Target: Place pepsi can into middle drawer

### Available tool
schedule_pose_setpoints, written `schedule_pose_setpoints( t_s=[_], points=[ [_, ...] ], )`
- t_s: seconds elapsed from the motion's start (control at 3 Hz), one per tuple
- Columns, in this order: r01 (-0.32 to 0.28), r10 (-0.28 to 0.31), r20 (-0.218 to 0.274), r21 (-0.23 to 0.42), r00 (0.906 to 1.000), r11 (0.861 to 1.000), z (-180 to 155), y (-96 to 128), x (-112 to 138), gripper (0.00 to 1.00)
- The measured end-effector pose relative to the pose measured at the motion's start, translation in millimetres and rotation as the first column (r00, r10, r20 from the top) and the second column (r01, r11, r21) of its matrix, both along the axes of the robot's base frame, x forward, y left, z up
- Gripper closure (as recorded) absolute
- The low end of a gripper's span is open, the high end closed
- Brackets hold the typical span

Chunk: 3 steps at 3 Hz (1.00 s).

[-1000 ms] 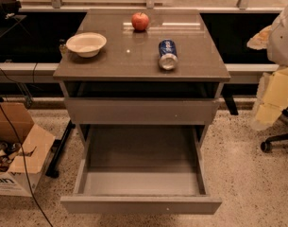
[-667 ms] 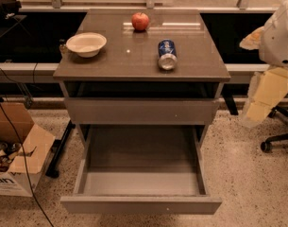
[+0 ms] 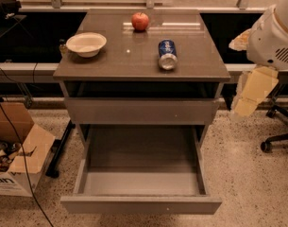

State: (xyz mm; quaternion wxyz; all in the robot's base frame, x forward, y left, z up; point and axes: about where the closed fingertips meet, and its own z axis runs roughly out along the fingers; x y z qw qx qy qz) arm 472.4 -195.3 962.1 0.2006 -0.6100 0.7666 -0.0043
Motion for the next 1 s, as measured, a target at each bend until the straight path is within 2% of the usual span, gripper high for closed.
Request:
schedule_pose_setpoints(
  t_s=[0.33,0.67,1.0],
  points=[
    [0.022,-0.023,0.025,0.044,0.9994,0.999,-9.5,15.8,19.0,0.00],
    [0.043,-0.053,0.066,0.139,0.9964,0.989,-25.3,43.2,59.4,0.00],
    [0.066,-0.092,0.105,0.230,0.9902,0.971,-37.9,65.1,102.8,0.00]
  ],
)
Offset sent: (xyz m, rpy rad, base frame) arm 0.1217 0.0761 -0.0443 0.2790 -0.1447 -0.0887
